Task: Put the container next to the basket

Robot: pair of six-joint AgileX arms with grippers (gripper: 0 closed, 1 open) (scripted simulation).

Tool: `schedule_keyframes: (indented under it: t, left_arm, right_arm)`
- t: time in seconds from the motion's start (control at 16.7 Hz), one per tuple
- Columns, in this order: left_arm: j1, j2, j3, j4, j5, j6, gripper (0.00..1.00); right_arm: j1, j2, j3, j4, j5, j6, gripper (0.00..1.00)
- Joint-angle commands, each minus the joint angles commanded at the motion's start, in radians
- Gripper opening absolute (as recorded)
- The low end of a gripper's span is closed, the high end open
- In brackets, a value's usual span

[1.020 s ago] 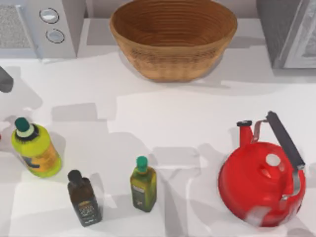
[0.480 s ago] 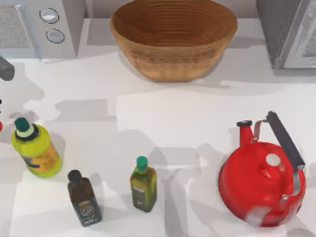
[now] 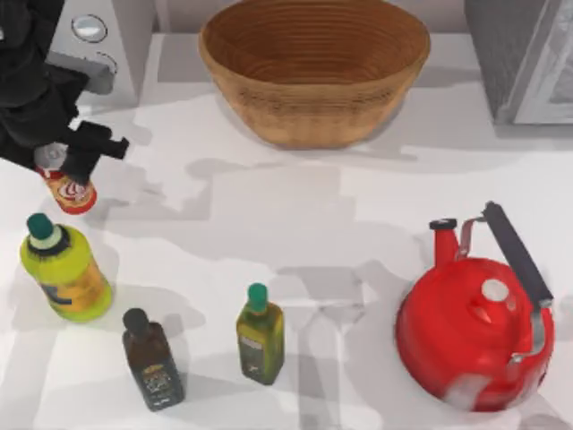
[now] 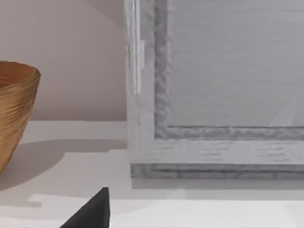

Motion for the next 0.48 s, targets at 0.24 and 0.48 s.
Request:
schedule_keyframes:
  t: [0.24, 0.48]
  left_arm:
    - [-0.199, 0.012, 0.023, -0.038, 0.003, -0.383, 0.0]
    - [-0.385, 0.017, 0.026, -0.093, 0.009, -0.671, 0.0]
  right_arm:
    - [0.0, 0.0, 0.0, 0.0, 0.0, 0.0, 1.0]
    - [0.0, 0.0, 0.0, 0.0, 0.0, 0.0, 1.0]
